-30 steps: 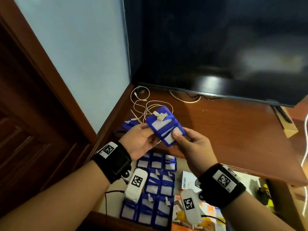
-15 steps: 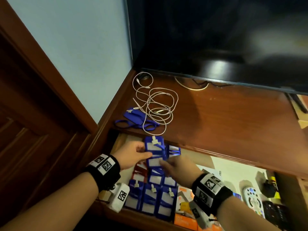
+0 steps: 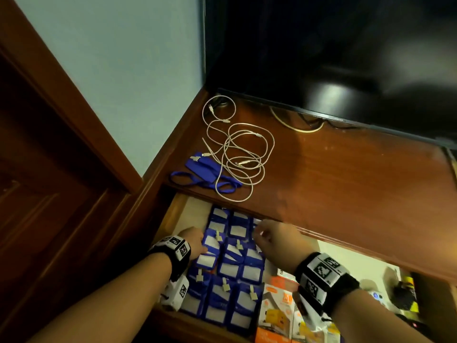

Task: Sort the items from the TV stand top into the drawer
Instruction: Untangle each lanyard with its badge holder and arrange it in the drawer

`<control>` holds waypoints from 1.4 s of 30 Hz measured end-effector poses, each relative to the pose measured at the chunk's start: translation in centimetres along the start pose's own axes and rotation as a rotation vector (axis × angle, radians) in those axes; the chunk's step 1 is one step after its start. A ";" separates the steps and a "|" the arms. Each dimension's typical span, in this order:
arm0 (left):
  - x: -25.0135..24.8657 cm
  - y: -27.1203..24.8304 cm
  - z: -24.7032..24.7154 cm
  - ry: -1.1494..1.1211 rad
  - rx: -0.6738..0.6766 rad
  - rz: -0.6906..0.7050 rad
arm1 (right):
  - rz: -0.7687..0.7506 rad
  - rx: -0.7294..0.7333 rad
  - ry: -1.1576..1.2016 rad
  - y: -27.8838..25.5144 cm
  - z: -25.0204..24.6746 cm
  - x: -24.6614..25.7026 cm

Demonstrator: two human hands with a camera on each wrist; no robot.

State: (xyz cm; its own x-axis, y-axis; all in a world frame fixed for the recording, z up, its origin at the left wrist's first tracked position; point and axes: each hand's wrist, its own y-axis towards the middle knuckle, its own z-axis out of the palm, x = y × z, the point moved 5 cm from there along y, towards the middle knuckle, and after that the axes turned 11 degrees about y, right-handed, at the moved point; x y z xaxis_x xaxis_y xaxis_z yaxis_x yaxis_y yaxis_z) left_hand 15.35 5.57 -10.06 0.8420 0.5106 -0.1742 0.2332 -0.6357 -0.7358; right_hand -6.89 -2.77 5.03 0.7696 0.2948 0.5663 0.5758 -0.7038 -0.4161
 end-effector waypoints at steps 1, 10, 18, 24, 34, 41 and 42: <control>0.1 0.3 0.3 0.005 -0.007 -0.013 | -0.019 -0.008 0.039 0.8 -0.3 0.6; 0.8 -0.3 0.1 0.031 -0.077 -0.102 | -0.262 -0.018 0.011 9.1 0.1 8.2; 3.3 -4.9 -4.2 -0.218 -0.335 -0.112 | -0.238 0.097 -0.419 16.3 2.8 10.6; 4.7 -8.4 -7.6 -0.398 -0.512 -0.038 | -0.380 0.002 -0.656 17.0 4.6 11.1; 4.1 -10.6 -12.6 -0.426 -0.743 0.073 | -0.588 -0.164 -0.698 14.2 3.7 10.6; 3.1 -11.1 -13.7 -0.392 -0.659 0.069 | -0.527 -0.099 -0.699 13.9 3.9 10.9; 3.0 -11.2 -13.9 -0.387 -0.660 0.068 | -0.522 -0.097 -0.675 13.8 3.8 11.2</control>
State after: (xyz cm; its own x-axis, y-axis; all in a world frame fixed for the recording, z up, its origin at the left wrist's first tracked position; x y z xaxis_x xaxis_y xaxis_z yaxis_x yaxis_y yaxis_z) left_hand 21.98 6.20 6.78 0.6630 0.5471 -0.5110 0.5316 -0.8247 -0.1933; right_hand 10.74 -6.76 2.98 0.4294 0.8962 0.1113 0.8996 -0.4138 -0.1395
